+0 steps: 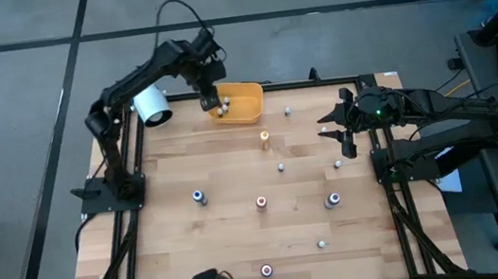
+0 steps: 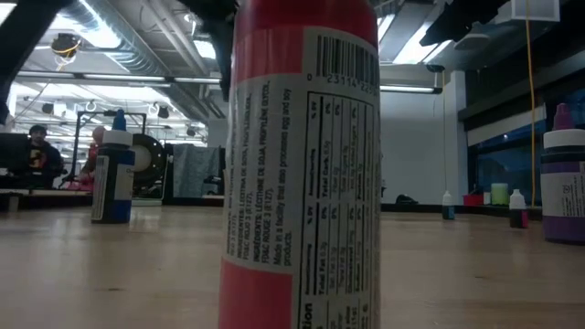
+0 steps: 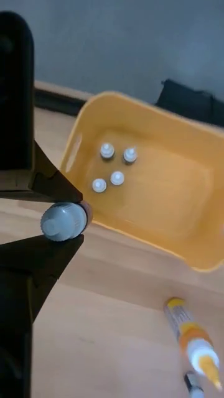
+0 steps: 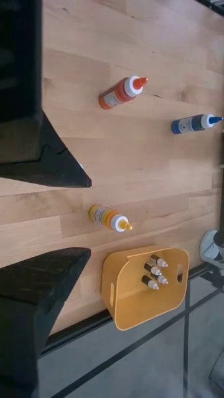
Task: Pick & Place food coloring
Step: Put the small purple food coloring bottle into the yellow bin
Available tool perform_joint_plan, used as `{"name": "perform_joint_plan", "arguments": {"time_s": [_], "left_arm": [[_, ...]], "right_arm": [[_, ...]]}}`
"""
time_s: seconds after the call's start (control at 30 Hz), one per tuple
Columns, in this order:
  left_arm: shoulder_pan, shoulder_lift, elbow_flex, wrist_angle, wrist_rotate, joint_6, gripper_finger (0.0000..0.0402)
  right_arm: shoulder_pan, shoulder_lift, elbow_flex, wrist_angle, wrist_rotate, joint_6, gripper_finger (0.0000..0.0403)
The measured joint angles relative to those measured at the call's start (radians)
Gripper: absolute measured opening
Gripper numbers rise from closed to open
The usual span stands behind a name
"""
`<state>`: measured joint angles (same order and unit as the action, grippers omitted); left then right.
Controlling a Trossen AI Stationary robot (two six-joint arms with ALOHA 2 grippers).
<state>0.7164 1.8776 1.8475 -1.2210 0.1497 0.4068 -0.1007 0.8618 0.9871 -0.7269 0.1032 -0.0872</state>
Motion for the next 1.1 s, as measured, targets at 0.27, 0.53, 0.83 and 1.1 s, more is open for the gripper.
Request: {"name": "perform_joint_plan", "arguments": {"time_s": [0.27, 0.53, 0.83, 1.1], "left_arm": [[-0.036, 0.054, -0.151, 0.132, 0.002, 0.02, 0.0069], [-0.064, 0.053, -0.259, 0.326, -0.001, 0.014, 0.007], [-0.067, 0.053, -0.369, 0.446, -0.032, 0.006, 0.0071], [-0.067, 0.053, -0.42, 0.523, -0.067, 0.007, 0.0071]], "right_arm": [[0.0, 0.0, 0.0, 0.0, 0.0, 0.0, 0.0169], [0.0, 0.0, 0.0, 0.0, 0.0, 0.0, 0.0169], [0.0, 0.0, 0.0, 0.0, 0.0, 0.0, 0.0169], [0.0, 0.0, 0.0, 0.0, 0.0, 0.0, 0.0169]]}}
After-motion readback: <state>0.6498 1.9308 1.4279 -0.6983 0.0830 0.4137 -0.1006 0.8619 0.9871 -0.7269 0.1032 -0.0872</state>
